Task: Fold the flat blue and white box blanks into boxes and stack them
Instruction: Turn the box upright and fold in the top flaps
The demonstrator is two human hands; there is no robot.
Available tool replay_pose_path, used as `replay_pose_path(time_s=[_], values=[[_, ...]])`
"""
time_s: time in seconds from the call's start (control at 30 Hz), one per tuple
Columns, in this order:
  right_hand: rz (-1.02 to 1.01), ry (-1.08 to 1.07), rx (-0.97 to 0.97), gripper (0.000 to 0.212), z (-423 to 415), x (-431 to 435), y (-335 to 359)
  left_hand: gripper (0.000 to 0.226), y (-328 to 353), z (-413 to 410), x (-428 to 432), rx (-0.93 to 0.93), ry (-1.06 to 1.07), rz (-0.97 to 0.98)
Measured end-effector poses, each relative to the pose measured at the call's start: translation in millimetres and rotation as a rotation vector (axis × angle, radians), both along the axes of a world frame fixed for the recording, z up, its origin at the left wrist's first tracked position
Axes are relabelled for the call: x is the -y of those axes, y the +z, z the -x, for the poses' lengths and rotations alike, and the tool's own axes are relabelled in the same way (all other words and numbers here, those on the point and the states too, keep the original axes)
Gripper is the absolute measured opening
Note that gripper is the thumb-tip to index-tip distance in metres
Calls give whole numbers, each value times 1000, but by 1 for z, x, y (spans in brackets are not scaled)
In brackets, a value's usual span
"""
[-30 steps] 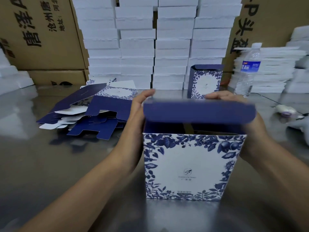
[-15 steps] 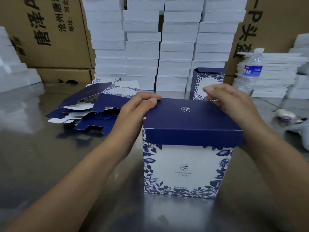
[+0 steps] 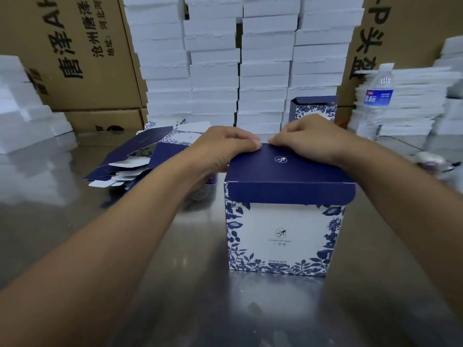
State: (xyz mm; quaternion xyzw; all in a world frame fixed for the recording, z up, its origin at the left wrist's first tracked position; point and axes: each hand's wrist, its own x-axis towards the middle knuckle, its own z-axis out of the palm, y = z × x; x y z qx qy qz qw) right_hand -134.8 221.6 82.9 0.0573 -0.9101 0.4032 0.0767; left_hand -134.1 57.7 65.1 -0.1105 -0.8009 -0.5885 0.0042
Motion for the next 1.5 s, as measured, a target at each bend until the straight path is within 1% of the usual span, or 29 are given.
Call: replay_pose_path(time_s=[0.13,0.17,0.23,0.27,0.4,0.47,0.53,0.6,0.7,0.8,0.93,1.1,1.2,1.3,1.37,1.43,1.5], values=[[41,25,-32,26,2,-2,-3,28,6,7,-7,114,-15,81],[50,25,-34,26,3,-3,-4,25,8,7,-9,118,-14,98],[70,21,-27,26,3,-3,-4,12,9,9,-10,95,-16,115],[76,20,-20,27,2,-3,-3,9,10,9,-10,78,-16,119],[102,1,15,24,1,-4,-3,5,9,9,-9,48,-12,116],[111,-33,20,34,0,-5,-4,10,7,10,-7,48,2,115],[133,-76,22,45,-2,-6,-4,14,4,10,-4,60,24,99],[143,-96,27,47,-4,-6,-4,20,1,10,1,57,53,86],[138,-107,37,45,-5,-5,-2,19,-1,7,6,47,49,61],[165,-115,65,37,-7,-5,-1,15,-3,2,6,38,46,39],[213,-136,95,28,-8,-6,-1,16,-6,-2,4,39,71,-6],[310,-134,180,30,-7,-13,-4,16,-8,-4,3,84,87,-79],[388,-147,167,32,-8,-20,-10,17,-9,-7,1,89,107,-120],[414,-160,146,33,-12,-19,-11,17,-9,-14,-2,82,160,-176],[448,-174,144,29,-13,-18,-11,23,-8,-19,-6,55,192,-204],[516,-193,141,23,-17,-17,-13,32,-9,-26,-9,9,176,-210],[588,-224,121,23,-23,-16,-17,33,-9,-28,-11,-12,169,-256]])
